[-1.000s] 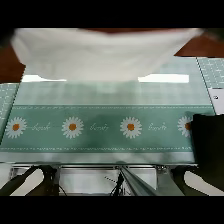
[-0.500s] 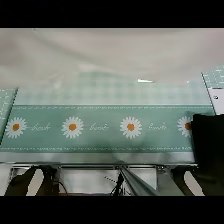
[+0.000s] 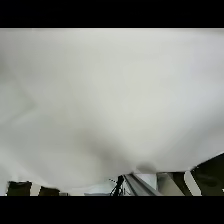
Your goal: Fold the shirts.
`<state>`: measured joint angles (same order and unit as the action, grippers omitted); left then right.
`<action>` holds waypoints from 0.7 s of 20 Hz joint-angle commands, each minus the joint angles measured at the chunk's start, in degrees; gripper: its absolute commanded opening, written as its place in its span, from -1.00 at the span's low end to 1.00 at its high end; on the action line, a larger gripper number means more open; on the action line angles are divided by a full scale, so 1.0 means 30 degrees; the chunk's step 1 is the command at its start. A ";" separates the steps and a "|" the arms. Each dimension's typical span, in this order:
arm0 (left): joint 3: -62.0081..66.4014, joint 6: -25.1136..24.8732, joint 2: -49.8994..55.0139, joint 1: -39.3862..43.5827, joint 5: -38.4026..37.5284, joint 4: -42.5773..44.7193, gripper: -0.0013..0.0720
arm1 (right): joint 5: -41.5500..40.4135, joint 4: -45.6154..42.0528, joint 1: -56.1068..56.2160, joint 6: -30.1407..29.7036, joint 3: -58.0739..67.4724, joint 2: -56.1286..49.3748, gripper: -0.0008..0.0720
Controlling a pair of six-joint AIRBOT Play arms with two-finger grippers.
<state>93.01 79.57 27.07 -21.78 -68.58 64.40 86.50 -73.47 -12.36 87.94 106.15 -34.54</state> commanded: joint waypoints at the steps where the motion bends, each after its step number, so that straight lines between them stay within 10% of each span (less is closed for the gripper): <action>1: -0.4991 0.0226 0.0160 0.0007 0.0022 -0.1348 -0.89 | -0.0882 0.0612 0.0015 -0.0022 -0.4758 0.0102 -0.93; 7: -1.1890 -0.1807 0.5661 0.0226 0.3373 -0.6025 -0.89 | -0.7650 0.3344 0.0029 -0.1450 -1.3639 -0.3155 -0.93; 14: -1.0703 -0.1792 1.5169 0.3490 1.0484 -0.6615 -0.89 | -1.2335 0.7300 0.0029 -0.4102 -1.1723 -1.4702 -0.93</action>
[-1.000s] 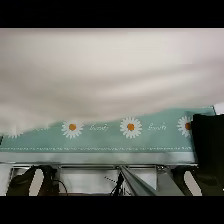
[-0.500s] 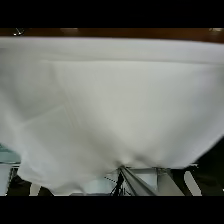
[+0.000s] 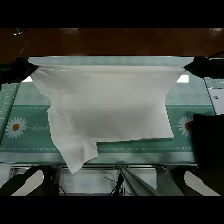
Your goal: Fold the shirts.
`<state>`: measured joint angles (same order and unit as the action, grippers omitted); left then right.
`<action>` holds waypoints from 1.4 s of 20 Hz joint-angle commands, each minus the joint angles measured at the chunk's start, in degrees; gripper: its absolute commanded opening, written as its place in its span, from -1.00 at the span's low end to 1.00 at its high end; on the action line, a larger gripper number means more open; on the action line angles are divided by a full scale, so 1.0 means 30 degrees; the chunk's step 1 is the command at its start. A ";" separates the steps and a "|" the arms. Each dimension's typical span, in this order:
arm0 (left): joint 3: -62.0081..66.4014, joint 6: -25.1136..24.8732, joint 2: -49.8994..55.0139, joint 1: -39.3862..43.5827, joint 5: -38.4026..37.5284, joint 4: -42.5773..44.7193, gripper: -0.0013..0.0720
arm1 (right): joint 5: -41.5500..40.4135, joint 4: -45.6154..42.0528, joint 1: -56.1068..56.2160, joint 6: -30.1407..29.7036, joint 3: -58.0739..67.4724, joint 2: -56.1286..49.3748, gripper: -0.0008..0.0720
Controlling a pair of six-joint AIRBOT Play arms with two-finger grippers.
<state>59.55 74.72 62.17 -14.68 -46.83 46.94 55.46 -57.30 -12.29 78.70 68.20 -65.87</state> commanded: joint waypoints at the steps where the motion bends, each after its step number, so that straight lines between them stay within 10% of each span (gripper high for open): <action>1: 0.1064 -0.0175 0.4590 0.1399 0.3701 -0.1020 -0.89 | -0.1989 0.2076 0.0007 -0.0998 0.2098 -0.5931 -0.93; 10: 0.3818 0.0437 0.8990 0.1712 0.1552 -0.1501 -0.89 | 0.0401 0.2790 0.0000 0.0474 0.7956 -1.2291 -0.93; 17: 0.5246 -0.0933 0.8925 -0.0124 -0.6827 0.0845 -0.89 | 0.7016 0.2630 -0.1362 -0.0299 0.8816 -1.2014 -0.93; 25: 0.0328 0.0044 0.9107 0.0831 -0.5982 0.3781 -0.88 | 0.6178 -0.0058 -0.0153 -0.0240 0.5501 -1.2021 -0.93; 26: 0.0233 0.0044 0.9107 0.0838 -0.5967 0.3781 -0.79 | 0.5821 -0.0095 -0.0015 -0.0080 0.5333 -1.2021 -0.81; 27: 0.0335 0.0226 0.9085 0.0831 -0.6149 0.3781 -0.24 | 0.5690 -0.0051 0.0036 0.0517 0.5319 -1.2021 0.20; 28: 0.0641 0.0321 0.9049 0.0765 -0.6907 0.3796 0.96 | 0.5909 0.0131 0.0066 0.0627 0.5384 -1.1978 0.75</action>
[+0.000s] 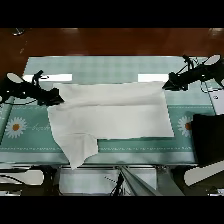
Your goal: Fold the shirts.
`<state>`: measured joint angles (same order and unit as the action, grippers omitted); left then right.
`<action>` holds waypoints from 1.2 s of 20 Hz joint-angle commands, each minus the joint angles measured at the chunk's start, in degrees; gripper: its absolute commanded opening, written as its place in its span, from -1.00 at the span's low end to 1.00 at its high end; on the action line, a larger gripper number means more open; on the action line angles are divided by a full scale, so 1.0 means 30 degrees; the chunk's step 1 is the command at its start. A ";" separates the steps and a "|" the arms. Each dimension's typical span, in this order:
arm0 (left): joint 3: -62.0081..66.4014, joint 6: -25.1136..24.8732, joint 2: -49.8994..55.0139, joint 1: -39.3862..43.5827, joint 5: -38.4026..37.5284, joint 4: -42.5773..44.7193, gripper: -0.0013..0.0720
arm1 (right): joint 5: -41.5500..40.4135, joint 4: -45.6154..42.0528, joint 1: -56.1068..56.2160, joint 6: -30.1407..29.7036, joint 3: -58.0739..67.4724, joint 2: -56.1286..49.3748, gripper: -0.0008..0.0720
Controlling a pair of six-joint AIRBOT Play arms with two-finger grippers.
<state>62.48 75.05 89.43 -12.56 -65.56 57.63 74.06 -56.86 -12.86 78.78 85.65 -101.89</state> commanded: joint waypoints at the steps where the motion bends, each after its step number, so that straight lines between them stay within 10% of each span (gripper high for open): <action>1: 0.0117 0.0160 -0.0058 -0.0087 -0.1749 0.0233 0.96 | 0.0131 -0.0095 0.0124 0.0597 -0.0255 0.0175 0.76; 7: -0.1253 -0.0794 -0.3825 -0.3388 -0.4313 0.0240 0.96 | 0.1406 -0.1996 -0.2579 0.0350 -0.1596 0.4962 0.76; 14: -0.9770 -0.1632 -0.7395 -0.9092 -0.4197 -0.0248 0.96 | -0.3665 0.2667 -0.3905 -0.2302 -1.5096 1.4637 0.76; 24: -1.2138 -0.1421 -0.7672 -0.5625 -0.3351 -0.0364 0.96 | -0.4269 0.5858 -0.3912 -0.3373 -1.9343 1.7158 0.76</action>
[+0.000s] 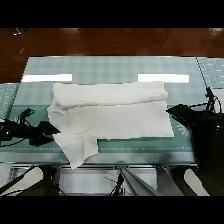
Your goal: Fold the shirts.
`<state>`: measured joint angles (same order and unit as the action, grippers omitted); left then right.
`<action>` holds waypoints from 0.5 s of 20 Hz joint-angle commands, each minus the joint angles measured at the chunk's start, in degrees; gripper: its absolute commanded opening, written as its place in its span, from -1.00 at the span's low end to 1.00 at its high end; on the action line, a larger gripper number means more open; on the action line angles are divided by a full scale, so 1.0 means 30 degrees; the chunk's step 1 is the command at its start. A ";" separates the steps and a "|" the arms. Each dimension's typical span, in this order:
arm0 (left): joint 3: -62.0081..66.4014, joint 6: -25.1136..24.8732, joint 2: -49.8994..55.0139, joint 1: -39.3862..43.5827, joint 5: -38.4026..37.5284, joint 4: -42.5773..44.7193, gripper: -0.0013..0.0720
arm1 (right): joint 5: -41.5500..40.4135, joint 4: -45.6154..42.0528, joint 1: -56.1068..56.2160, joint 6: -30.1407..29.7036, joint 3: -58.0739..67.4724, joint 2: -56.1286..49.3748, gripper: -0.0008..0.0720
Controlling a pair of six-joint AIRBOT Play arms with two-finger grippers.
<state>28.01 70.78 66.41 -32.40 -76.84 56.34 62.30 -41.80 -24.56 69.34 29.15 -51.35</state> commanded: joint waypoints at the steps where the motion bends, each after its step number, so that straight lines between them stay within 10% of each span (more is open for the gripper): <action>1: -0.0918 0.0138 0.0000 0.1304 0.0685 0.0066 0.96 | -0.0466 0.1086 -0.0007 -0.0226 -0.0510 0.0306 0.76; 8: -0.1938 -0.0379 -0.0029 0.3774 0.0772 -0.1217 0.93 | -0.2419 0.1341 -0.2361 0.0087 0.0503 0.0087 0.76; 9: -0.1931 -0.0372 -0.0022 0.4014 0.0823 -0.1231 0.64 | -0.2346 0.0641 -0.3235 0.0539 0.0801 0.0036 0.76; 10: -0.1931 -0.0386 -0.0029 0.4109 0.0794 -0.1224 -0.29 | -0.2200 -0.0204 -0.4087 0.1027 0.0903 0.0029 0.76</action>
<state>22.59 69.93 66.37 -22.28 -74.00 53.98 56.62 -38.57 -31.29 69.67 30.22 -50.96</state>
